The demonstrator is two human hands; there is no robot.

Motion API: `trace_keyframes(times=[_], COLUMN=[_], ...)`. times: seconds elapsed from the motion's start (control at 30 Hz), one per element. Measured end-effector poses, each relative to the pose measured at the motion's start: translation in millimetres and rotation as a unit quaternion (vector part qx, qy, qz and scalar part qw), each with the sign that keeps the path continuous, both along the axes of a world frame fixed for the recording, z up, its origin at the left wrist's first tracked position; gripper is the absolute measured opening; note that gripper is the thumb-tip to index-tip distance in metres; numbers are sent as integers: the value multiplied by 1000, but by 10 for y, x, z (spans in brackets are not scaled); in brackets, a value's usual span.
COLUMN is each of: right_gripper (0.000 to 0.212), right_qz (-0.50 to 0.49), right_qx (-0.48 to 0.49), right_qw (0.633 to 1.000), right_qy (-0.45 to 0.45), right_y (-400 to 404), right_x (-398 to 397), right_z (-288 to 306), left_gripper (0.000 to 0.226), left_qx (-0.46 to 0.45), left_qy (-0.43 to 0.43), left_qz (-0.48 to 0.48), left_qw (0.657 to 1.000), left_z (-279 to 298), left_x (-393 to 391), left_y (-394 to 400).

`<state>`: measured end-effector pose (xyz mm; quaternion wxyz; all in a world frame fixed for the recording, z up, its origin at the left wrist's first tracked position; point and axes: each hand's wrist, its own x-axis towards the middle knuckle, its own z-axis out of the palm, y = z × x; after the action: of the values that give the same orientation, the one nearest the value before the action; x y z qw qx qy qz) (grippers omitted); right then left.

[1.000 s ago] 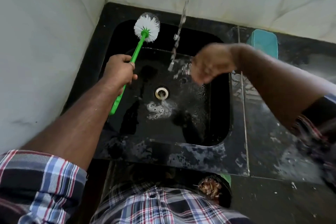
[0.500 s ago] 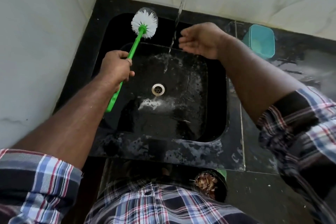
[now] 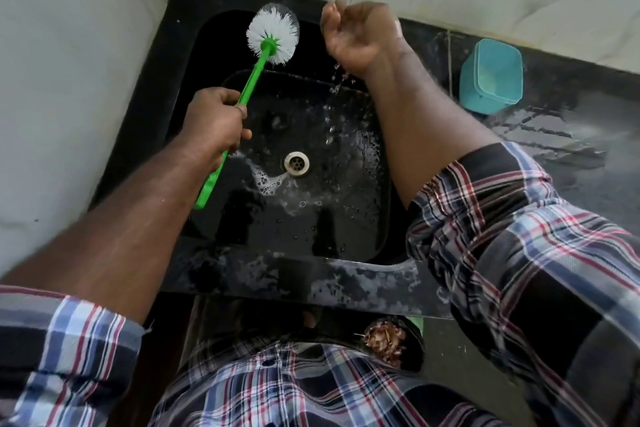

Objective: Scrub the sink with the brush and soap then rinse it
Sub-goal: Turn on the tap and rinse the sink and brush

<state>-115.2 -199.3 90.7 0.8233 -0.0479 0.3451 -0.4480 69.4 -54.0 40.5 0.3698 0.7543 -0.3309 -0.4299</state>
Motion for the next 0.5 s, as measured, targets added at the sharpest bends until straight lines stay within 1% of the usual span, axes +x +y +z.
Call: trace_keyframes(times=[0.1, 0.17, 0.23, 0.27, 0.3, 0.33, 0.37, 0.4, 0.43, 0.5], right_gripper=[17, 15, 14, 15, 19, 24, 27, 29, 28, 24], right_qz=[50, 111, 197, 250, 310, 376, 445, 514, 579, 687], right_qx=[-44, -65, -80, -89, -101, -114, -122, -117, -98, -61], right_qw=[998, 992, 977, 961, 937, 899, 849, 784, 710, 564], right_qy=[-24, -13, 33, 75, 129, 192, 259, 329, 389, 453], right_y=[90, 181, 323, 424, 543, 686, 842, 1002, 1148, 1411], right_x=[-48, -125, -267, -366, -479, -593, -713, -832, -945, -1119], right_z=[121, 189, 230, 237, 235, 221, 186, 135, 61, -79], left_gripper=[34, 33, 32, 32, 33, 33, 34, 35, 36, 37], left_qx=[2, 1, -1, -2, -3, -4, -4, -5, -5, -5], left_qy=[3, 4, 2, 2, 1, 0, -1, -1, 0, 5], left_qz=[2, 0, -7, -8, -9, -11, -15, -17, -18, -22], left_qw=[1000, 1000, 1000, 1000, 1000, 1000, 1000, 1000, 1000, 1000], left_z=[-5, -8, -5, -1, 1, -2, -6, -5, -5, -4], left_x=[7, 7, 6, 5, 9, 11, 15, 16, 20, 20], left_y=[5, 6, 10, 16, 22, 29, 35, 41, 43, 60])
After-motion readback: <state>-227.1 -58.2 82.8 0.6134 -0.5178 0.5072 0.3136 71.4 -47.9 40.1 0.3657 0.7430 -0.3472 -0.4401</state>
